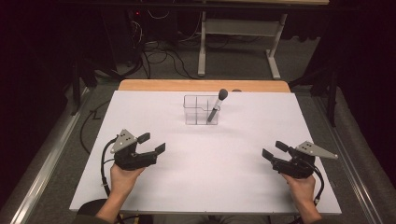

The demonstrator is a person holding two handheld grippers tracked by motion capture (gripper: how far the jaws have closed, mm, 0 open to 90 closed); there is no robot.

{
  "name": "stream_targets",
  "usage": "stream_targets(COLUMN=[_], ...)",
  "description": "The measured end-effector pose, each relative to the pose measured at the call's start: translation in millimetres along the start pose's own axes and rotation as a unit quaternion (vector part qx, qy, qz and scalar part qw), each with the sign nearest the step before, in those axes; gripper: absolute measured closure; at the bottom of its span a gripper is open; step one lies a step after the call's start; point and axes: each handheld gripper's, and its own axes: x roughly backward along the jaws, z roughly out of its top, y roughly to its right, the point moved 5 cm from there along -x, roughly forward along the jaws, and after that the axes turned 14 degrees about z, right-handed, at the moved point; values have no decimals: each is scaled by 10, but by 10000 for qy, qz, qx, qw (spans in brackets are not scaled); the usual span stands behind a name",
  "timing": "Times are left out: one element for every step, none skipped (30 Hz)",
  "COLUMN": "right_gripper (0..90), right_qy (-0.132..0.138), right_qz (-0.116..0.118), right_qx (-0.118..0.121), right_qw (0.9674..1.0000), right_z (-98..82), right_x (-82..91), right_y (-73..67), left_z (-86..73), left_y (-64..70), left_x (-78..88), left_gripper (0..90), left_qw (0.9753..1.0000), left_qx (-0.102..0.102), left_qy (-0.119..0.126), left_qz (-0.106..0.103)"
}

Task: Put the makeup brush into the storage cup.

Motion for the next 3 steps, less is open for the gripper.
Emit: stream_targets(right_gripper=[304,304,304], right_qy=[9,10,8], right_qz=[0,-8,-15], right_qx=[17,17,23], right_qw=[10000,10000,10000], right_z=[1,0,0], right_x=[1,3,5], right_y=[3,4,5], left_z=[1,1,2], left_y=[0,0,0], left_x=[-4,-7,-9], left_gripper=[258,258,258], left_qw=[10000,10000,10000], left_qx=[-2,2,3], left_qy=[-1,-2,-5], left_qz=[-8,-11,-14])
